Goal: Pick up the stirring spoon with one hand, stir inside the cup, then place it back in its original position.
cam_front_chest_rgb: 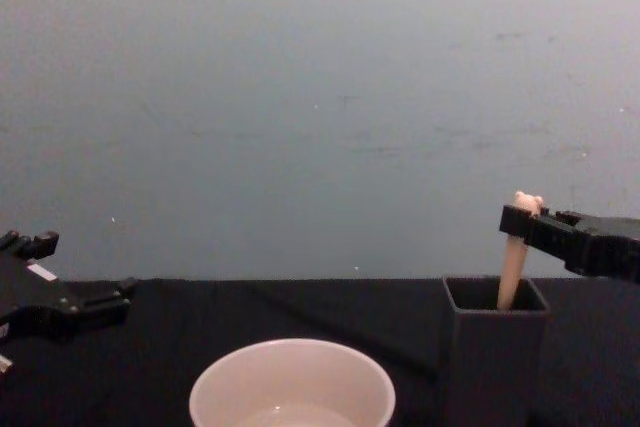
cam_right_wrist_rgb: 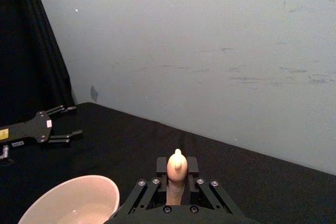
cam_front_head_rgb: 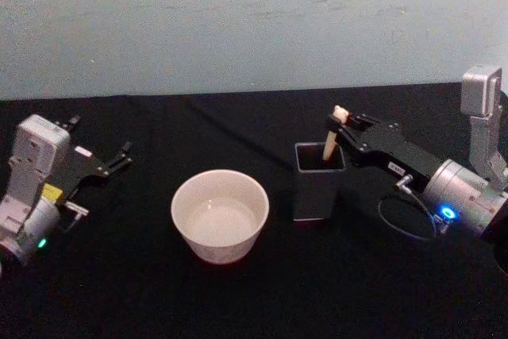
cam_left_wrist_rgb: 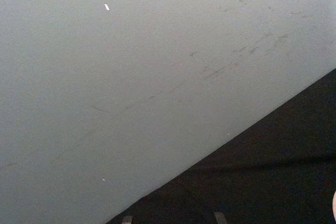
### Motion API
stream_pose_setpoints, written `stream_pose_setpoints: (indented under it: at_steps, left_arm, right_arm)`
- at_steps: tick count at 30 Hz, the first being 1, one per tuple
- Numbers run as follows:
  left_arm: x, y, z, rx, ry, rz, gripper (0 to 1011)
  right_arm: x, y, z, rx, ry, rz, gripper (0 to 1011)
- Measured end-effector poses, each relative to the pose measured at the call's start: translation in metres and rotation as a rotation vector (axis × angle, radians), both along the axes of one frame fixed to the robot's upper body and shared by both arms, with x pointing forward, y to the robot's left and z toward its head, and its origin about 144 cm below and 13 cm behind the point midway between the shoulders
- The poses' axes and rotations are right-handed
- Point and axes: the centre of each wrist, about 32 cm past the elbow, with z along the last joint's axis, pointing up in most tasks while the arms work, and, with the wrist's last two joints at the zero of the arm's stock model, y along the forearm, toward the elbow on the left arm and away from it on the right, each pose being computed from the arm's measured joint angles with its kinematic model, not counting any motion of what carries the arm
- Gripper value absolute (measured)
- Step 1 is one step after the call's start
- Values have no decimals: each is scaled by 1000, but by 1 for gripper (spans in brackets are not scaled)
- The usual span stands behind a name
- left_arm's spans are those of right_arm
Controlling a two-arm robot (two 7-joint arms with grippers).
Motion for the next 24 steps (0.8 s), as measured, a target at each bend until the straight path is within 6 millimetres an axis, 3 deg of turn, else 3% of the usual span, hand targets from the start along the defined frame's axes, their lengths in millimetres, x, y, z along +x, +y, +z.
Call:
stream_pose_setpoints:
  at_steps: [24]
  left_arm:
    - [0,0,0,0,0,0,1001]
  right_arm:
    - [1,1,0,-2,3,-6,213]
